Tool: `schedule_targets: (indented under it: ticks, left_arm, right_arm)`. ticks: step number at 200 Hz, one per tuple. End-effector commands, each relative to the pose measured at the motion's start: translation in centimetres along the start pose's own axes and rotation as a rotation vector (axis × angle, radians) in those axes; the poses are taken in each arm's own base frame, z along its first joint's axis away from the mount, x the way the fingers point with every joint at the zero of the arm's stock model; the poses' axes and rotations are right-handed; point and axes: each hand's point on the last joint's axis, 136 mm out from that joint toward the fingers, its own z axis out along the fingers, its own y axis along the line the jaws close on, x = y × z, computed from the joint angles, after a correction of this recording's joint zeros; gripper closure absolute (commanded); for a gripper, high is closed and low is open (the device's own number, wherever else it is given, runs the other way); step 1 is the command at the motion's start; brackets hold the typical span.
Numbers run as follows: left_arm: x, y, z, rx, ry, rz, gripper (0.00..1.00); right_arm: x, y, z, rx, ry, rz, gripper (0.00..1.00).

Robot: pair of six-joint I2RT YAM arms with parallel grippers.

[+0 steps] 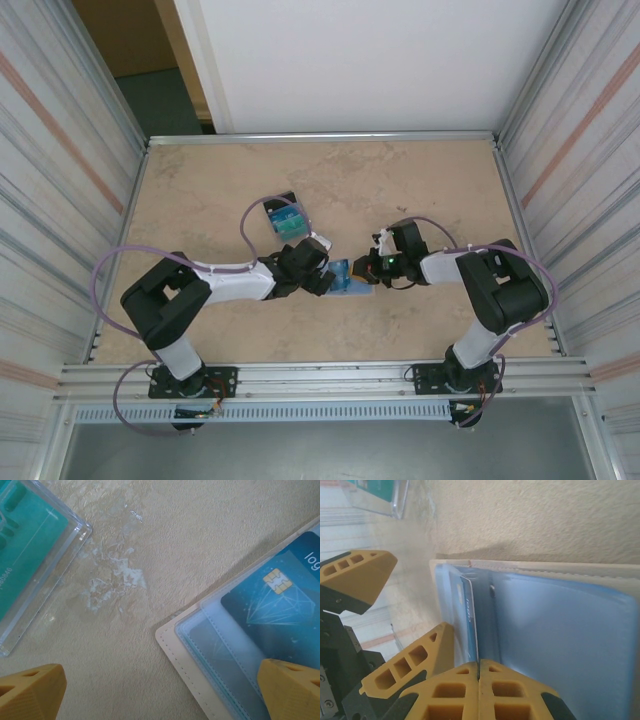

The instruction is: Take the credit cards out of the card holder

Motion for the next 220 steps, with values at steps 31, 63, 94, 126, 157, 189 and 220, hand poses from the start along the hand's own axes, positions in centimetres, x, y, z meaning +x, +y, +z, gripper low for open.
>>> schedule_targets:
  ticks: [31,63,94,126,157,189,220]
  left_arm:
    - [3.0,1.1,0.1,-0.042,0.084,0.025,0.01]
    - [2.1,1.1,-0.5,-0.037,0.059,0.018,0.01]
    - [0.0,0.7,-1.4,-0.013,0.005,0.01,0.01]
    - [-2.0,0.0,-1.9,0.016,-0.049,0.016,0.01]
    - [-3.0,-1.0,-1.1,0.036,-0.057,0.055,0.01]
    - [-3.3,-2.3,0.0,0.048,-0.047,0.102,0.01]
    - [-2.5,-2.5,0.9,0.039,-0.012,0.115,0.01]
  right_arm:
    - [-0.2,-1.1,-1.0,0.049,-0.019,-0.012,0.99]
    - [-0.1,-1.1,-1.0,0.051,-0.017,-0.014,0.99]
    - [-0.1,-1.0,-1.1,0.049,-0.019,-0.014,1.0]
    - [-0.1,-0.8,-1.2,0.048,-0.023,-0.019,1.0]
    - [0.0,-0.8,-1.1,0.051,-0.02,-0.019,1.0]
    - [-0.1,-0.6,-1.1,0.048,-0.02,-0.023,1.0]
    - [0.1,-0.5,-1.1,0.046,-0.018,-0.026,1.0]
